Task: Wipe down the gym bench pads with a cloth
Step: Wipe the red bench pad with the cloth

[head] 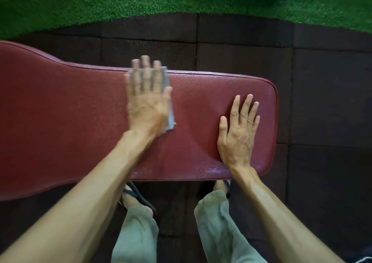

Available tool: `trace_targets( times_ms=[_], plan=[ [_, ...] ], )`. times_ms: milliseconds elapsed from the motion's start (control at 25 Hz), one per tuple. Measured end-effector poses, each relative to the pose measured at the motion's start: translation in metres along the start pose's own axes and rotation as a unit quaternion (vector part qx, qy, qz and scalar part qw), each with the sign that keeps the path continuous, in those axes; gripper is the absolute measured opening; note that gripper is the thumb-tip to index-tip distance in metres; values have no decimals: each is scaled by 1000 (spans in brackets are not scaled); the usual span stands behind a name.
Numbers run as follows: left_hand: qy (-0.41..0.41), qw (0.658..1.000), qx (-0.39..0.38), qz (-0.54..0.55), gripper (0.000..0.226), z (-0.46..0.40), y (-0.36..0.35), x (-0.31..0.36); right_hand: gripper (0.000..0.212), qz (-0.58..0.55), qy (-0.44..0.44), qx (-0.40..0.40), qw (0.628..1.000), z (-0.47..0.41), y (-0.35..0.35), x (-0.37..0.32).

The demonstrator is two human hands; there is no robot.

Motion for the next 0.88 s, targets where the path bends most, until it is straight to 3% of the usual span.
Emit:
trace_targets(
  times_ms=[80,160,360,560,640,720,800,880],
  plan=[
    [-123,991,-28,-43,64,18,-16,49,62,-7,-1,-3,1000,2,0,-4],
    [-229,966,-56,-110,62,71,-31,43,61,-12,15,-13,1000,5,0,-5],
    [-150,979,-29,-132,60,102,-15,-92,61,-9,14,-25,1000,13,-8,-23],
    [-63,997,5,-38,61,19,2,-62,54,25,65,-18,997,15,-33,-81],
    [-89,995,-6,-33,61,24,-1,-43,53,41,58,4,998,12,-39,-93],
    [-167,982,-31,-77,61,67,-16,-47,53,46,40,19,998,11,-41,-97],
    [-209,968,-52,-127,62,122,-23,-85,54,43,32,21,998,13,-42,-99],
    [-187,969,-46,-154,62,126,-8,-148,55,38,29,15,999,19,-46,-109]
  ],
)
Point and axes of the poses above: each hand's wrist, its own z-axis away from the middle knuckle, its own y-axis out of the back of the hand, x = y × z, the point moved 4 cm from there along -z, towards the middle knuckle, and after that the axes turned 12 degrees about -x, right-handed, at the moved point
